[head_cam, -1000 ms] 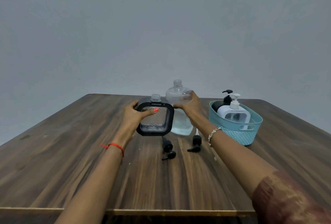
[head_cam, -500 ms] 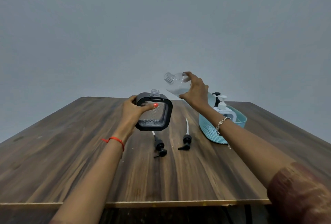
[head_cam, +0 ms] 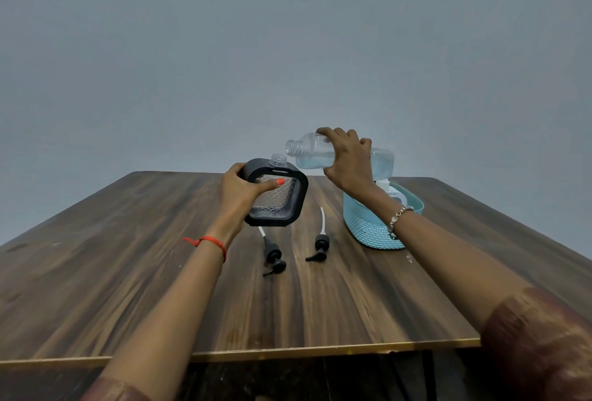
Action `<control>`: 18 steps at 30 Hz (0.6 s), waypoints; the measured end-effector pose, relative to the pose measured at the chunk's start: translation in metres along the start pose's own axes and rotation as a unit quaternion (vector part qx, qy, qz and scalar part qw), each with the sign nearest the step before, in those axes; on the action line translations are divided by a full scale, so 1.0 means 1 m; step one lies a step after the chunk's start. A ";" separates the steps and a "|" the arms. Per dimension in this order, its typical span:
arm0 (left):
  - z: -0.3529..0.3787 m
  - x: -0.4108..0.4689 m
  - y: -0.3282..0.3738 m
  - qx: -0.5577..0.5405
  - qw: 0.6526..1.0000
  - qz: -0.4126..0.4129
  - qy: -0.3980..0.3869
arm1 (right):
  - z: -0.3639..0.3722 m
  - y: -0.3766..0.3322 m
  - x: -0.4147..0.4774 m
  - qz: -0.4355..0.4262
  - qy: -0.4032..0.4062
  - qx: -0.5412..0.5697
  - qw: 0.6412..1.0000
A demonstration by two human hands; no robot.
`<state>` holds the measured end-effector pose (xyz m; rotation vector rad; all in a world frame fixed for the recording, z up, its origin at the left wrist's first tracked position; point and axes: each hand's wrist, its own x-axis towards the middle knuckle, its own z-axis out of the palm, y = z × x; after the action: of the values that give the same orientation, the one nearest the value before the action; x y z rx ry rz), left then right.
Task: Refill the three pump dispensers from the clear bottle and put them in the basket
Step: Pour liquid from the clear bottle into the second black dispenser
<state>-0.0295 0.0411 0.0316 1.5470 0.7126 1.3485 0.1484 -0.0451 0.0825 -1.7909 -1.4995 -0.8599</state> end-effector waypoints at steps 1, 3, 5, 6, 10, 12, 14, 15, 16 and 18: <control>0.001 0.000 0.000 0.001 1.000 0.000 -0.001 | 0.000 0.001 -0.001 -0.003 -0.002 -0.004 1.000; 0.002 -0.001 -0.001 0.001 1.000 -0.001 -0.005 | 0.000 0.002 -0.002 -0.007 -0.004 -0.011 1.000; 0.003 -0.001 -0.002 0.001 1.000 -0.001 -0.009 | 0.001 0.002 -0.002 -0.008 -0.004 -0.013 1.000; 0.004 -0.001 -0.003 0.000 1.000 0.000 -0.010 | 0.001 0.002 -0.002 -0.009 -0.004 -0.015 1.000; 0.005 -0.001 -0.004 0.000 1.000 0.005 -0.009 | 0.001 0.003 -0.002 -0.017 -0.003 -0.028 0.999; 0.005 -0.001 -0.004 0.001 1.000 0.004 -0.009 | 0.001 0.004 -0.002 -0.019 -0.002 -0.034 0.999; 0.005 0.000 -0.005 0.002 1.000 0.002 -0.011 | 0.001 0.004 -0.003 -0.021 -0.001 -0.039 0.999; 0.005 -0.001 -0.005 0.003 1.000 0.002 -0.011 | 0.001 0.004 -0.003 -0.021 0.000 -0.040 0.999; 0.005 -0.001 -0.005 0.003 1.000 0.002 -0.011 | 0.001 0.005 -0.003 -0.022 0.001 -0.041 0.999; 0.005 -0.002 -0.006 0.004 1.000 0.002 -0.009 | 0.001 0.005 -0.004 -0.024 0.001 -0.046 0.999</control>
<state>-0.0239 0.0404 0.0260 1.5666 0.7040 1.3344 0.1526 -0.0473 0.0790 -1.8250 -1.5291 -0.9697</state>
